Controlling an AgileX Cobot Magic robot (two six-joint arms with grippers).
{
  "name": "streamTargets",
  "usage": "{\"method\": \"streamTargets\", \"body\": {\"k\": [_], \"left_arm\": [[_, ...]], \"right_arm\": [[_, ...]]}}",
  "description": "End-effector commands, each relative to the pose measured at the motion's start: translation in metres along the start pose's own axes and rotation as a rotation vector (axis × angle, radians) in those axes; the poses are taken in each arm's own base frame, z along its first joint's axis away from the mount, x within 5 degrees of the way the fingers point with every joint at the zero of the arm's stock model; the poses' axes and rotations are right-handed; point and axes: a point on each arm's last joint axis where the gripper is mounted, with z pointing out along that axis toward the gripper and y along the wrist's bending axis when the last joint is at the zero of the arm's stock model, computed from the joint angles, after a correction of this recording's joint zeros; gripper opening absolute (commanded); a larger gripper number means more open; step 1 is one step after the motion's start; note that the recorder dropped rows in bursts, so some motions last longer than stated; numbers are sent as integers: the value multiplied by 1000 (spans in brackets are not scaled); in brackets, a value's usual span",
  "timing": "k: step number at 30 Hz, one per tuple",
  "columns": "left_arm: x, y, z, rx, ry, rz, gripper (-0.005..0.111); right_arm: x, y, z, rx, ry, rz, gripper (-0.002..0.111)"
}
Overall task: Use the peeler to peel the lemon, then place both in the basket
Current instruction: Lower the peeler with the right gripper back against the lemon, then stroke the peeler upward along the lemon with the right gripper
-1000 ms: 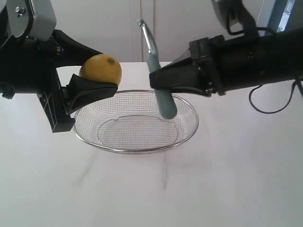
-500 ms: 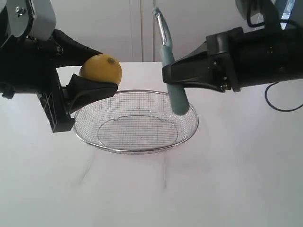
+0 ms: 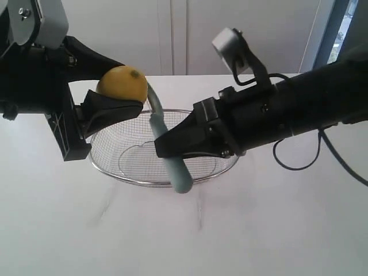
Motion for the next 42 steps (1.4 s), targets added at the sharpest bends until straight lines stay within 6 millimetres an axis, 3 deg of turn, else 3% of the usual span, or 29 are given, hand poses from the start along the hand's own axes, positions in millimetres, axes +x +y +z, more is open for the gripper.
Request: {"method": "streamTargets", "body": {"k": [1,31,42], "left_arm": [[-2,-2,0,10,-20,-30,0],[-2,-2,0,10,-20,-30,0],[-2,-2,0,14,-21,-30,0]], "right_arm": [[2,0,11,-20,20,-2,0],[-2,6,12,-25,-11,-23,0],[-9,10,-9,16,-90,-48,0]]}}
